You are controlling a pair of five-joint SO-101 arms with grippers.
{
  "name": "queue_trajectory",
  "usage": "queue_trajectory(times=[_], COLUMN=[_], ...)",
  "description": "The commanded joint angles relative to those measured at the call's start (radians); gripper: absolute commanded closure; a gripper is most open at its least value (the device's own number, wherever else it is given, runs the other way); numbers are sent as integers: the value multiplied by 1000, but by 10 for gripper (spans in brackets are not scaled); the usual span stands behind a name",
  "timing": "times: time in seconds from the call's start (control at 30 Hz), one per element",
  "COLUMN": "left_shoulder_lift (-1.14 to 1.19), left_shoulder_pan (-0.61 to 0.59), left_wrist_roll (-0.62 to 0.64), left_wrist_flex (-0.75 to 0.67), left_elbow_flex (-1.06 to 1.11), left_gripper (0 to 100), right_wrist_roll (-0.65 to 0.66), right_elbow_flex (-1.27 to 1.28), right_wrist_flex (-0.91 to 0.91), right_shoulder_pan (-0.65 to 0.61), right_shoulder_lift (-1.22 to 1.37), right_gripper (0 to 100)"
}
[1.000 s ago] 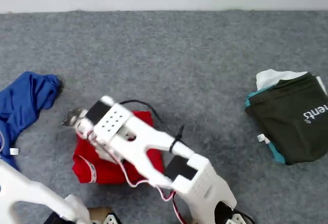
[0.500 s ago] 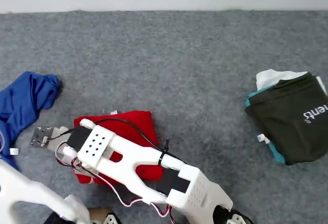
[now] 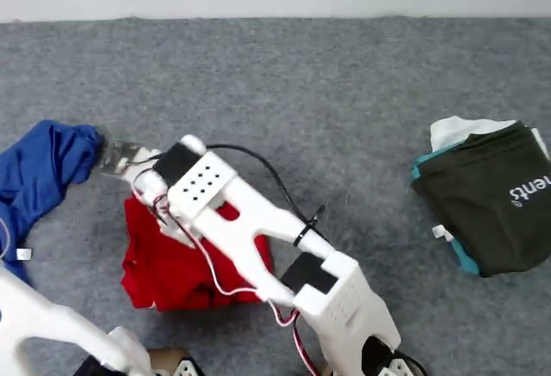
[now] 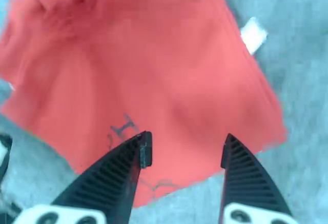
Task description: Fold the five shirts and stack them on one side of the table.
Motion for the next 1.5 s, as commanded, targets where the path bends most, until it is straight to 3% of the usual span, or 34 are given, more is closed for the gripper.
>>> queue_trajectory(times=[0.0, 0.23, 0.5, 0.8, 1.0, 1.13, 1.3, 1.47], left_shoulder_lift=[-6, -6, -6, -6, -6, -6, -6, -6], left_shoulder_pan=[0, 0, 0, 0, 0, 0, 0, 0], left_wrist_roll=[9, 9, 9, 9, 9, 9, 9, 9], left_wrist_flex=[12, 12, 12, 12, 12, 12, 12, 12], left_elbow_flex=[-2, -2, -2, -2, -2, -2, -2, -2], left_gripper=[964, 964, 964, 964, 964, 964, 964, 964], right_wrist_roll=[15, 9, -46, 15, 11, -89, -100, -100], right_elbow_flex=[31, 48, 18, -227, -158, -97, -94, -94], right_wrist_flex=[44, -12, -150, 96, 96, 96, 96, 94], right_shoulder_pan=[-45, -217, -217, -21, 143, 222, 266, 236], right_shoulder_lift=[-21, 88, 151, 59, 58, 58, 58, 128], right_gripper=[772, 772, 772, 772, 770, 768, 702, 701])
